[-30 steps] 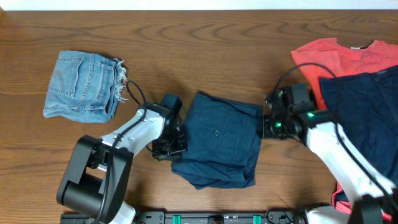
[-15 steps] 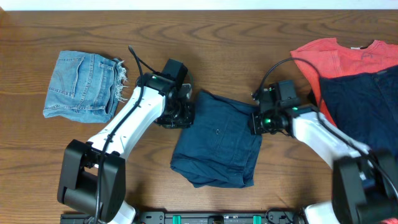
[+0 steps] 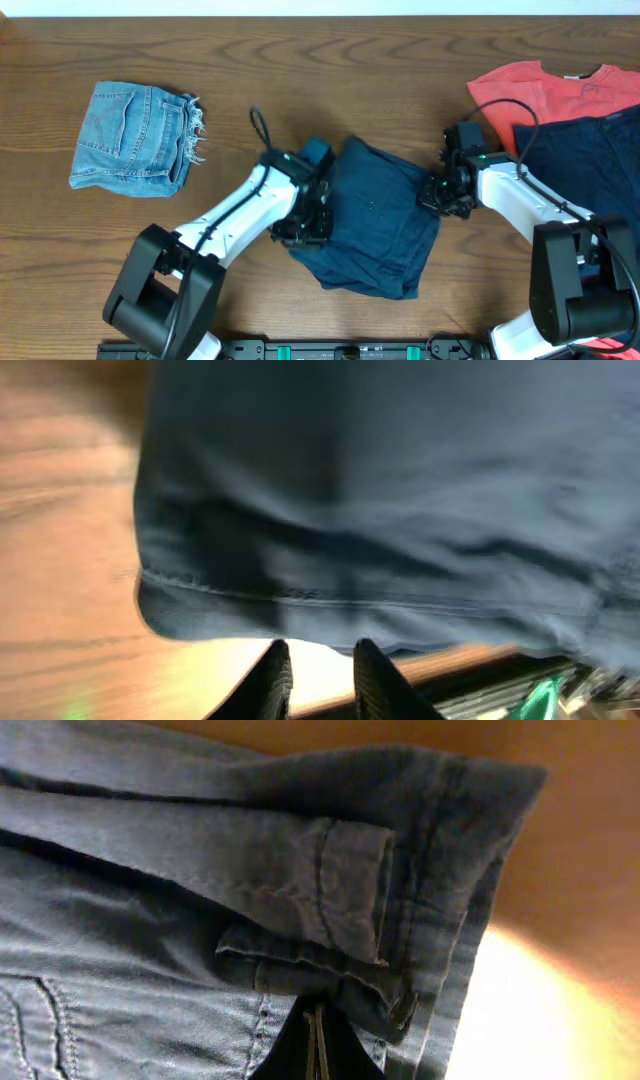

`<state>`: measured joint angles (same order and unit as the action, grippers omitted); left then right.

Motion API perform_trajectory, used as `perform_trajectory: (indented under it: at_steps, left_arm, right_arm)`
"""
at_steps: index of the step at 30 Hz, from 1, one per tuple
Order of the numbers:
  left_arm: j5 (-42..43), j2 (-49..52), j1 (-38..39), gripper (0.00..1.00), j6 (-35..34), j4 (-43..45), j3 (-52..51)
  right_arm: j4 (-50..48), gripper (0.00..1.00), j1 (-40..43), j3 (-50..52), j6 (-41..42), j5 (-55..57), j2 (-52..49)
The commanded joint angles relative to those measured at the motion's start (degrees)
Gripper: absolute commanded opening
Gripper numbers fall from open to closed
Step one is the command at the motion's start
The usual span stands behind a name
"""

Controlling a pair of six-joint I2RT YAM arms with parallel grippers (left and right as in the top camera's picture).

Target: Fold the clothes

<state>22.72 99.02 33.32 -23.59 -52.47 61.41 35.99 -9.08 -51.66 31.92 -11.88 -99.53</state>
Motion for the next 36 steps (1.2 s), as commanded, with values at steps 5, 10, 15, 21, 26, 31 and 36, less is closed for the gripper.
perform_trajectory:
  at_steps: [5, 10, 15, 21, 26, 31, 36]
  left_arm:
    - [-5.14, 0.31, -1.99, 0.09, -9.57, 12.85, -7.67]
    - [-14.91, 0.33, -6.64, 0.06, -6.73, 18.84, -7.93]
    - [-14.16, 0.33, -11.87, 0.06, 2.14, 28.63, -6.1]
    - [-7.96, 0.28, -13.44, 0.09, 10.21, 24.41, 4.07]
    - [-4.02, 0.17, -13.22, 0.26, 10.27, 9.27, 13.07]
    - [-1.07, 0.22, -13.2, 0.32, 9.73, -1.18, 13.73]
    - [-1.11, 0.22, -13.68, 0.58, 4.35, -4.0, 9.03]
  right_arm:
    - [6.82, 0.01, 0.83, 4.59, 1.99, 7.8, 0.68]
    - [7.17, 0.02, 0.81, 4.52, -9.31, 0.42, 10.71]
    - [3.8, 0.06, 0.33, 4.52, -22.23, -12.72, 20.26]
    - [-2.08, 0.11, -3.43, 4.76, -22.82, -13.64, 21.84]
    - [-6.71, 0.13, -7.37, 5.57, -22.75, -10.67, 17.35]
    - [-4.96, 0.07, -7.56, 5.6, -15.3, -0.98, 9.6]
    - [-6.69, 0.04, -6.84, 5.6, -15.15, -2.01, 2.12]
